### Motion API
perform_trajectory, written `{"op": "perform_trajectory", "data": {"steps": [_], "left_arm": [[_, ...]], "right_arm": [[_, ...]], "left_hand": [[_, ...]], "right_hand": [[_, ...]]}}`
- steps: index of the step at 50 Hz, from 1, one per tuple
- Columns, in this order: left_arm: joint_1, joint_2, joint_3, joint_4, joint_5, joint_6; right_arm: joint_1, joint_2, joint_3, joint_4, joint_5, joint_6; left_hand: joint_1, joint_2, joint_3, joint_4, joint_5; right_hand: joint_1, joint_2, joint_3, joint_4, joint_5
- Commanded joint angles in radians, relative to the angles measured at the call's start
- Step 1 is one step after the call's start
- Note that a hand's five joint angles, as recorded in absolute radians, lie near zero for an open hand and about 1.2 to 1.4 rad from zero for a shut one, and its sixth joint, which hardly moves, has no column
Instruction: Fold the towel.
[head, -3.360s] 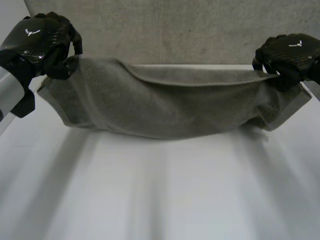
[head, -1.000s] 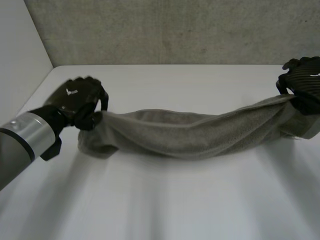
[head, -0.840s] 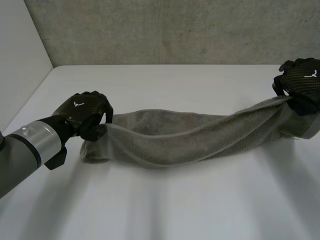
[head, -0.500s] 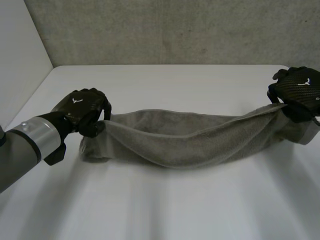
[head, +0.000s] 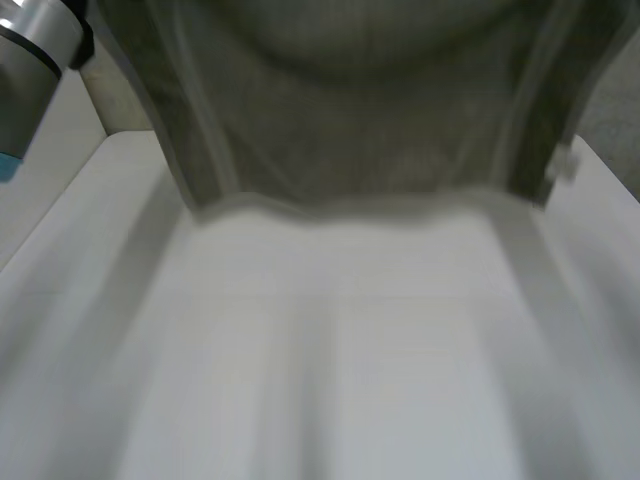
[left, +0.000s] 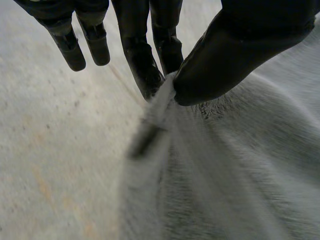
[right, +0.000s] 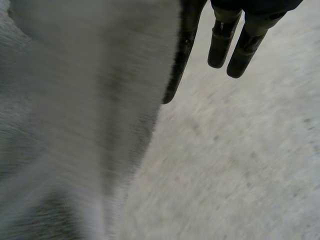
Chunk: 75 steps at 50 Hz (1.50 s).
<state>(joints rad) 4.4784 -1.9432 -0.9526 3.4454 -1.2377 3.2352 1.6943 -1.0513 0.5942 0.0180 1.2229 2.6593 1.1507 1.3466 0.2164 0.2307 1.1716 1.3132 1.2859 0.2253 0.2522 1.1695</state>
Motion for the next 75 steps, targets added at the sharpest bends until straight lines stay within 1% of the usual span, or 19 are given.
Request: {"op": "perform_trajectory", "data": {"steps": [1,7,9,12,14,20,27,34,38,46,51,56,60,61,65,67,68,70,75], "left_arm": [[0.033,0.058,-0.223,0.044,0.078,-0.048],[0.047,0.050,-0.376,0.052,0.095,-0.022],[0.088,0.049,-0.487,0.054,0.098,0.023],[0.108,0.047,-0.541,0.058,0.101,0.052],[0.120,0.040,-0.636,0.073,0.106,0.107],[0.120,0.038,-0.761,0.087,0.159,0.147],[0.104,0.073,-0.802,0.075,0.170,0.147],[0.105,0.170,-0.844,0.035,0.172,0.147],[0.104,0.249,-0.856,-0.067,0.172,0.149],[0.102,0.421,-0.862,-0.294,0.188,0.146],[0.108,0.498,-0.873,-0.353,0.213,0.141],[0.104,0.497,-0.862,-0.370,0.221,0.138],[0.099,0.417,-0.822,-0.373,0.211,0.143],[0.099,0.417,-0.822,-0.373,0.211,0.143],[0.099,0.227,-0.723,-0.380,0.204,0.141],[0.097,0.167,-0.681,-0.387,0.204,0.144],[0.094,0.103,-0.639,-0.390,0.202,0.144],[0.084,0.039,-0.590,-0.396,0.201,0.146],[0.039,-0.124,-0.432,-0.399,0.156,0.147]], "right_arm": [[-0.057,-0.157,0.310,-0.079,-0.127,0.085],[-0.064,-0.200,0.461,-0.118,-0.157,0.067],[-0.074,-0.223,0.594,-0.127,-0.196,0.035],[-0.091,-0.240,0.673,-0.128,-0.233,0.005],[-0.134,-0.256,0.844,-0.136,-0.313,-0.065],[-0.195,-0.259,1.065,-0.185,-0.365,-0.202],[-0.229,-0.269,1.116,-0.181,-0.364,-0.229],[-0.281,-0.418,1.182,-0.173,-0.370,-0.216],[-0.288,-0.478,1.219,-0.147,-0.372,-0.216],[-0.326,-0.622,1.242,0.060,-0.477,-0.220],[-0.424,-0.664,1.204,0.216,-0.583,-0.225],[-0.462,-0.645,1.147,0.273,-0.623,-0.226],[-0.464,-0.605,1.119,0.267,-0.614,-0.231],[-0.461,-0.554,1.101,0.261,-0.605,-0.242],[-0.424,-0.421,1.029,0.264,-0.549,-0.286],[-0.340,-0.285,0.939,0.276,-0.446,-0.355],[-0.340,-0.285,0.938,0.277,-0.445,-0.355],[-0.270,-0.164,0.838,0.307,-0.332,-0.432],[-0.206,-0.029,0.715,0.359,-0.237,-0.476]], "left_hand": [[0.246,0.050,-0.042,-0.056,0.050],[0.246,0.050,-0.042,-0.056,0.050],[0.246,0.050,-0.042,-0.056,0.050],[0.246,0.050,-0.042,-0.056,0.050],[0.246,0.050,-0.042,-0.056,0.050],[0.246,0.050,-0.042,-0.056,0.050],[0.246,0.050,-0.042,-0.056,0.050],[0.246,0.050,-0.042,-0.056,0.050],[0.246,0.050,-0.042,-0.056,0.050],[0.246,0.050,-0.042,-0.056,0.050],[0.246,0.050,-0.042,-0.056,0.050],[0.246,0.050,-0.042,-0.056,0.050],[0.246,0.050,-0.042,-0.056,0.050],[0.246,0.050,-0.042,-0.056,0.050],[0.246,0.050,-0.042,-0.056,0.050],[0.246,0.050,-0.042,-0.056,0.050],[0.246,0.050,-0.042,-0.056,0.050],[0.246,0.050,-0.042,-0.056,0.050],[0.246,0.050,-0.042,-0.056,0.050]], "right_hand": [[0.064,0.091,-0.051,-0.078,0.033],[0.061,0.088,-0.051,-0.078,0.030],[0.064,0.091,-0.051,-0.078,0.033],[0.061,0.088,-0.051,-0.078,0.030],[0.061,0.088,-0.051,-0.078,0.030],[0.064,0.091,-0.051,-0.078,0.033],[0.067,0.094,-0.051,-0.078,0.036],[0.067,0.094,-0.051,-0.078,0.036],[0.067,0.094,-0.051,-0.078,0.036],[0.067,0.094,-0.051,-0.078,0.036],[0.064,0.091,-0.051,-0.078,0.033],[0.064,0.091,-0.051,-0.078,0.033],[0.058,0.085,-0.051,-0.078,0.027],[0.055,0.082,-0.051,-0.078,0.024],[0.055,0.082,-0.051,-0.078,0.024],[0.052,0.079,-0.051,-0.078,0.021],[0.052,0.079,-0.051,-0.078,0.021],[0.055,0.082,-0.051,-0.078,0.024],[0.055,0.082,-0.051,-0.078,0.024]]}}
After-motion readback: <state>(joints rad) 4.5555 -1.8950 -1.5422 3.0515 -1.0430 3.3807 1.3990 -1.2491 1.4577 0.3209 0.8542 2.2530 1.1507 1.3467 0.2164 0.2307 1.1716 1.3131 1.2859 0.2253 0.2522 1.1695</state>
